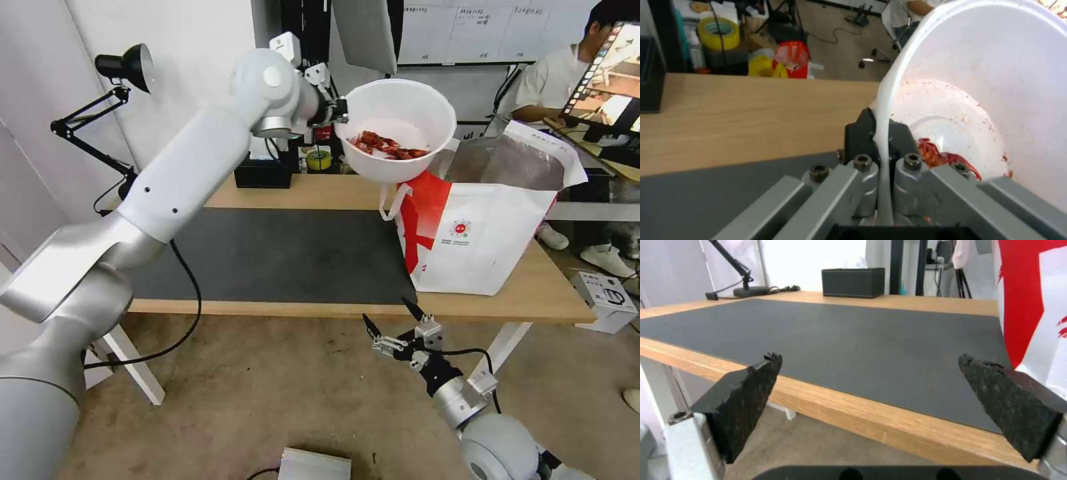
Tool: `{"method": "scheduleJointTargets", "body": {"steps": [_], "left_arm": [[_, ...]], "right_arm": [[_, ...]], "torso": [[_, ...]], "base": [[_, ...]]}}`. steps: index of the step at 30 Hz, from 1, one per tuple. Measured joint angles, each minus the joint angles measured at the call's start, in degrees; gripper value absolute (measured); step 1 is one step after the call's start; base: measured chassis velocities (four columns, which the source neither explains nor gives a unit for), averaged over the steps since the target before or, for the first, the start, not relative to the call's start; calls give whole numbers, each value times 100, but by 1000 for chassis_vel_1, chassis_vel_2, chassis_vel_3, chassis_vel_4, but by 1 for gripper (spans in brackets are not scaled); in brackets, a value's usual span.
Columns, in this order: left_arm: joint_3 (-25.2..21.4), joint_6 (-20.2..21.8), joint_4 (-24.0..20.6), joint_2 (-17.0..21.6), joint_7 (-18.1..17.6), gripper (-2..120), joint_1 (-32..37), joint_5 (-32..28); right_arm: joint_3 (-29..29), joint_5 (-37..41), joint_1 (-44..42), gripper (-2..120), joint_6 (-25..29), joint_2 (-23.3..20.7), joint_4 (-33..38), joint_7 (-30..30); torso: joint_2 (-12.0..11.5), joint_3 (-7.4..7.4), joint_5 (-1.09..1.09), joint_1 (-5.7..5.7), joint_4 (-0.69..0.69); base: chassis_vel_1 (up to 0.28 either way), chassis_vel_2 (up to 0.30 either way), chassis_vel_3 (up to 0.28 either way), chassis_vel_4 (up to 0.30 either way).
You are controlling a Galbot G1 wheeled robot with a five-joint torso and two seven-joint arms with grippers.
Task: Pick up the trash from the table and place it into the takeout bag.
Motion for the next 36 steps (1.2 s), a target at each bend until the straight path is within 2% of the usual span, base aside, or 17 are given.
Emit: {"method": "scheduleJointTargets", "body": {"steps": [7,10,14,16,19,28,36], "left_arm": [[61,-8,277,-340,-2,0,-184,82],[157,-20,555,-676,-2,0,-260,223],[203,-62,808,-980,9,0,-313,418],[203,-62,808,-980,9,0,-313,418],[257,-225,1063,-1263,92,0,-318,611],[300,-527,1266,-1548,35,0,-227,902],[655,-925,1244,-1622,44,0,-110,1378]], "right_arm": [[0,0,0,100,0,0,0,0],[0,0,0,100,0,0,0,0],[0,0,0,100,0,0,0,0],[0,0,0,100,0,0,0,0],[0,0,0,100,0,0,0,0],[0,0,0,100,0,0,0,0],[0,0,0,100,0,0,0,0]], "torso": [[0,0,-1,0,1],[0,0,0,0,0],[0,0,0,0,0],[0,0,0,0,0],[0,0,0,0,-1],[0,0,0,0,0],[1,0,-1,0,0]], "base": [[0,0,0,0],[0,0,0,0],[0,0,0,0],[0,0,0,0],[0,0,0,0],[0,0,0,0],[0,0,0,0]]}}
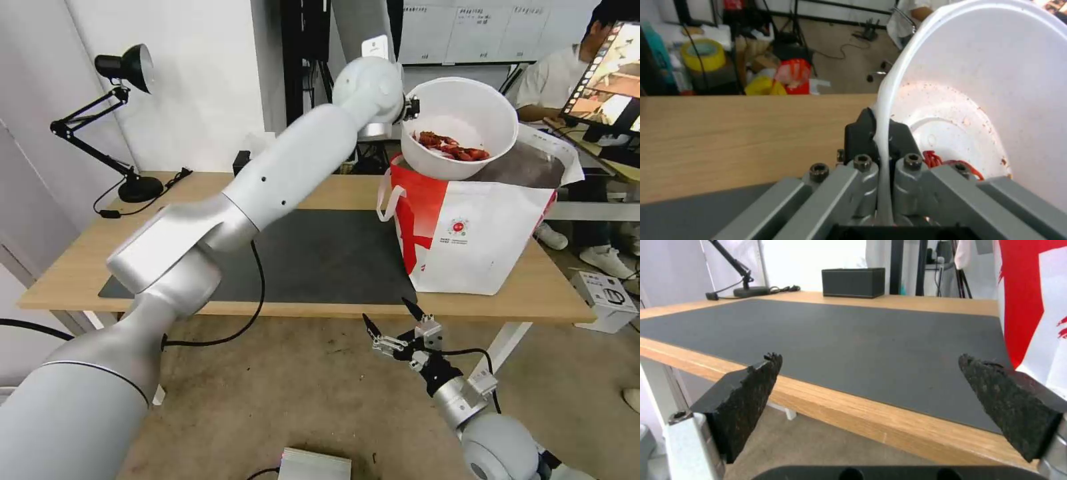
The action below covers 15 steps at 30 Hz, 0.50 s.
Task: Pick up the trash from the table and place it into the takeout bag.
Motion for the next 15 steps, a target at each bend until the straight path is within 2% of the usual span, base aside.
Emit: {"method": "scheduleJointTargets", "body": {"steps": [5,13,15], "left_arm": [[292,-362,-56,-3,193,0,69,517],[570,-381,-228,84,226,0,107,608],[710,-327,-397,199,368,0,126,581]], "right_arm": [[0,0,0,100,0,0,0,0],[0,0,0,100,0,0,0,0],[0,0,0,100,0,0,0,0]], "torso": [[0,0,0,0,0],[0,0,0,0,0],[0,0,0,0,0]], "base": [[0,0,0,0],[0,0,0,0],[0,0,0,0]]}}
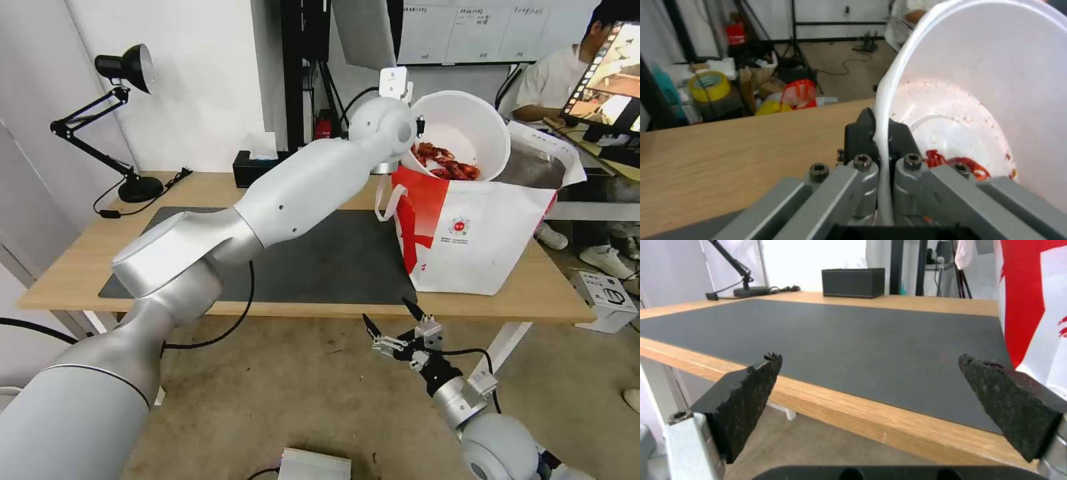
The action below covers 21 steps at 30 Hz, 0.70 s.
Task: Pick up the trash from the table and place it into the takeout bag.
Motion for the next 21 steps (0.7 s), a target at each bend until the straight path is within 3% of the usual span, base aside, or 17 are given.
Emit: {"method": "scheduleJointTargets", "body": {"steps": [11,14,16,17,19,21], "left_arm": [[161,533,-374,215,306,0,60,-203],[136,838,-449,260,318,5,60,-319],[73,1207,-486,267,307,15,68,-515],[73,1207,-486,267,307,15,68,-515],[-7,1243,-486,233,276,27,95,-575],[-7,1243,-486,233,276,27,95,-575]], "right_arm": [[0,0,0,100,0,0,0,0],[0,0,0,100,0,0,0,0],[0,0,0,100,0,0,0,0],[0,0,0,100,0,0,0,0],[0,0,0,100,0,0,0,0],[0,0,0,100,0,0,0,0]], "torso": [[0,0,0,0,0],[0,0,0,0,0],[0,0,-1,0,1],[0,0,-1,0,1],[0,0,0,0,0],[0,0,0,0,0]], "base": [[0,0,0,0],[0,0,0,0],[0,0,0,0],[0,0,0,0],[0,0,0,0],[0,0,0,0]]}}
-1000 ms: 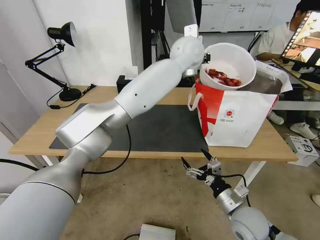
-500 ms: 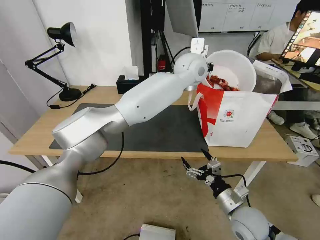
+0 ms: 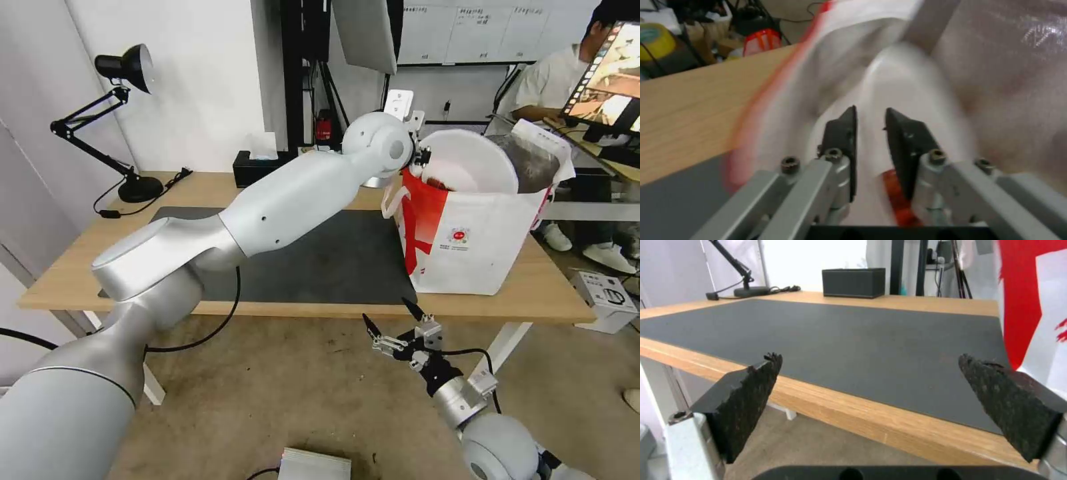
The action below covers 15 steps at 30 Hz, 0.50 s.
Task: Pick up the trash from the table and place it into the takeout bag.
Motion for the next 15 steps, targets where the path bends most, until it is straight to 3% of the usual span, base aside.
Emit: {"method": "scheduleJointTargets", "body": {"steps": [1,2,5,9,12,13,15], "left_arm": [[-127,-79,-8,-16,-33,38,21,-59],[-127,-79,-8,-16,-33,38,21,-59],[-240,-293,-106,114,-45,55,23,-74],[-257,-567,-297,366,-36,63,23,-44],[-106,-1224,-910,1051,82,80,57,406],[-106,-1224,-910,1051,82,80,57,406],[-25,-1538,-1363,1518,237,88,151,683]], "right_arm": [[0,0,0,100,0,0,0,0],[0,0,0,100,0,0,0,0],[0,0,0,100,0,0,0,0],[0,0,0,100,0,0,0,0],[0,0,0,100,0,0,0,0],[0,0,0,100,0,0,0,0],[0,0,0,100,0,0,0,0]], "torso": [[0,0,0,0,-1],[0,0,0,0,-1],[0,0,0,0,-2],[0,0,0,0,-1],[0,0,-1,0,2],[0,0,-1,0,2],[0,0,-2,0,1]], "base": [[0,0,0,0],[0,0,0,0],[0,0,0,0],[0,0,0,0],[0,0,0,0],[0,0,0,0],[0,0,0,0]]}}
